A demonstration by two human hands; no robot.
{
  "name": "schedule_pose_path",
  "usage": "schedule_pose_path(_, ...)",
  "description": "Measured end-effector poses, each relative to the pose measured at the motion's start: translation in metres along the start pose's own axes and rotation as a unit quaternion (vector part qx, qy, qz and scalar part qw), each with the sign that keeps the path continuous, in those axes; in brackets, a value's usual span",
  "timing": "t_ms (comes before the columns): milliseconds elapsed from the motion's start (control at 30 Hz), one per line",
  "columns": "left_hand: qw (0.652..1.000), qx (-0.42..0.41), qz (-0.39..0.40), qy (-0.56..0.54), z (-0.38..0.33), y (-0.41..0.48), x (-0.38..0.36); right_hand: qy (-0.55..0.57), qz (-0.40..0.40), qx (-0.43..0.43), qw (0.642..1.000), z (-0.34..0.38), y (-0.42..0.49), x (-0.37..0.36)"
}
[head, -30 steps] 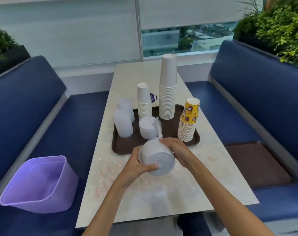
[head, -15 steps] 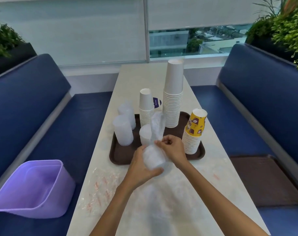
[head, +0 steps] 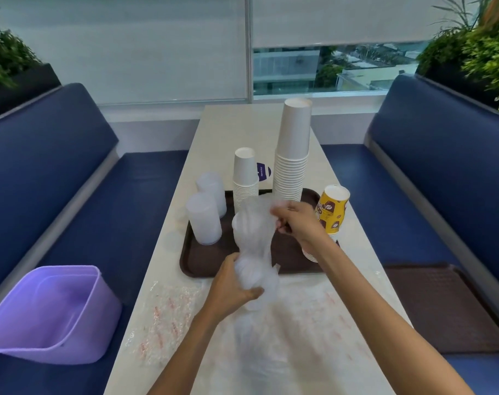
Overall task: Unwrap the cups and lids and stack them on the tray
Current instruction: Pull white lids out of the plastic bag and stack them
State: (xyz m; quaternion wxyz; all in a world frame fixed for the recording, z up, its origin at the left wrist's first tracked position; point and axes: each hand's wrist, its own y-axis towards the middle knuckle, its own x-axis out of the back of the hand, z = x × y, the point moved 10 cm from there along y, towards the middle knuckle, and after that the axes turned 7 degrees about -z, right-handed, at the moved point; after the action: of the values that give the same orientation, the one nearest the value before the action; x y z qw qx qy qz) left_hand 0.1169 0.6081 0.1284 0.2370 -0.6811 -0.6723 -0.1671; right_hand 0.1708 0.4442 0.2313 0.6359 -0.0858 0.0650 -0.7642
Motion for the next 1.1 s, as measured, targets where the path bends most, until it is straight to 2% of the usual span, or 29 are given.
schedule_pose_path(33,1.000,0.007,-0.003,-0.005,0.005,-0.001,0.000,-0.001,-0.016,0.018,1.000,0.009,0.001,0.006)
schedule_pose_path(100,1.000,0.009,-0.013,-0.019,0.008,-0.002,0.003,-0.087,-0.031,0.035,0.995,0.011,0.000,0.010)
schedule_pose_path(200,0.999,-0.009,-0.024,-0.031,-0.003,0.000,0.006,-0.267,0.013,0.025,0.963,-0.018,-0.013,-0.011)
schedule_pose_path(300,0.999,-0.024,-0.017,-0.031,-0.012,-0.002,0.003,-0.346,0.024,0.063,0.936,-0.034,-0.020,-0.026)
schedule_pose_path(467,0.999,-0.001,-0.009,-0.041,0.006,-0.004,0.005,-0.225,-0.036,0.121,0.966,-0.001,-0.023,-0.005)
schedule_pose_path(567,0.998,0.009,0.000,-0.057,0.010,-0.002,0.007,-0.099,-0.080,0.171,0.977,0.023,-0.027,0.016)
schedule_pose_path(633,0.997,0.018,0.010,-0.077,0.011,-0.002,0.010,-0.001,-0.087,0.169,0.982,0.028,-0.029,0.026)
schedule_pose_path(700,0.992,0.036,0.015,-0.124,0.011,-0.003,0.016,0.040,-0.019,0.121,0.992,0.013,-0.026,0.015)
schedule_pose_path(800,0.984,0.042,0.022,-0.174,-0.002,-0.003,0.028,-0.094,0.134,0.035,0.986,-0.038,-0.024,-0.017)
schedule_pose_path(867,0.982,0.034,0.033,-0.185,-0.016,-0.004,0.033,-0.125,0.209,-0.016,0.970,-0.066,-0.032,-0.035)
schedule_pose_path(967,0.981,0.019,0.046,-0.189,-0.036,-0.005,0.035,-0.037,0.243,-0.045,0.968,-0.076,-0.041,-0.051)
schedule_pose_path(1100,0.964,0.040,-0.004,-0.264,-0.041,-0.005,0.046,0.059,0.207,-0.096,0.972,-0.082,-0.043,-0.046)
